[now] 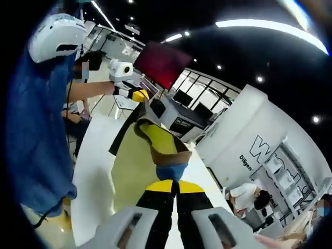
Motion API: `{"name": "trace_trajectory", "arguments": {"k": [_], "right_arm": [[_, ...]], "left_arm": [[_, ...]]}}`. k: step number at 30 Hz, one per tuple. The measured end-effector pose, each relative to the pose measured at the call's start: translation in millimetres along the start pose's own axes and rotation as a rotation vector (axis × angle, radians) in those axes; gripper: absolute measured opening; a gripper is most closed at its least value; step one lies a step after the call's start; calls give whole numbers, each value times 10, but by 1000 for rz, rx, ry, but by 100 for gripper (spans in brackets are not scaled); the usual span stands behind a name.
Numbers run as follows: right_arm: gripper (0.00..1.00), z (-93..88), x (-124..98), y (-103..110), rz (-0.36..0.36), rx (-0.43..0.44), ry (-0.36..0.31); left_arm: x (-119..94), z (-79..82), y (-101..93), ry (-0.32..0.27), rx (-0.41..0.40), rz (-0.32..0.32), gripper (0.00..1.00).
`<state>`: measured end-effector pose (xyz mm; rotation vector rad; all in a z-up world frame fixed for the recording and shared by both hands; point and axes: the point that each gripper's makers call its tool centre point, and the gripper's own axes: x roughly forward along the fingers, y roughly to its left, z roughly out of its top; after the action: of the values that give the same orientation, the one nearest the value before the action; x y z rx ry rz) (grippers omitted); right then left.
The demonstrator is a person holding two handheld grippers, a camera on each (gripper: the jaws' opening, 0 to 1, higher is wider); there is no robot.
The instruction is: Fold the garment on the visible template until the final outline fits inside the template.
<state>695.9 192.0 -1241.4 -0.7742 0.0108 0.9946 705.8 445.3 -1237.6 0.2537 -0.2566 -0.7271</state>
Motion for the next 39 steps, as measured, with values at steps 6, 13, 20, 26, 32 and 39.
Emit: {"name": "trace_trajectory", "arguments": {"k": [6, 13, 20, 26, 32, 39], "right_arm": [[0, 101, -246, 179, 168, 88, 22], [0, -1231, 697, 35, 315, 304, 244], [0, -2301, 1586, -100, 263, 400, 280], [0, -2773, 1923, -105, 205, 462, 256], [0, -3141, 2182, -260, 148, 529, 241], [0, -3529, 2467, -280, 140, 540, 293]], "left_arm": [[-192, -31, -306, 55, -91, -151, 0], [384, -1629, -123, 276, -205, -156, 0], [802, -2660, 112, 356, -212, -38, 0], [996, -3351, 272, 431, -237, 1, 0], [1159, -3618, 401, 442, -275, 50, 0], [1363, -4003, 477, 486, -293, 59, 0]]}}
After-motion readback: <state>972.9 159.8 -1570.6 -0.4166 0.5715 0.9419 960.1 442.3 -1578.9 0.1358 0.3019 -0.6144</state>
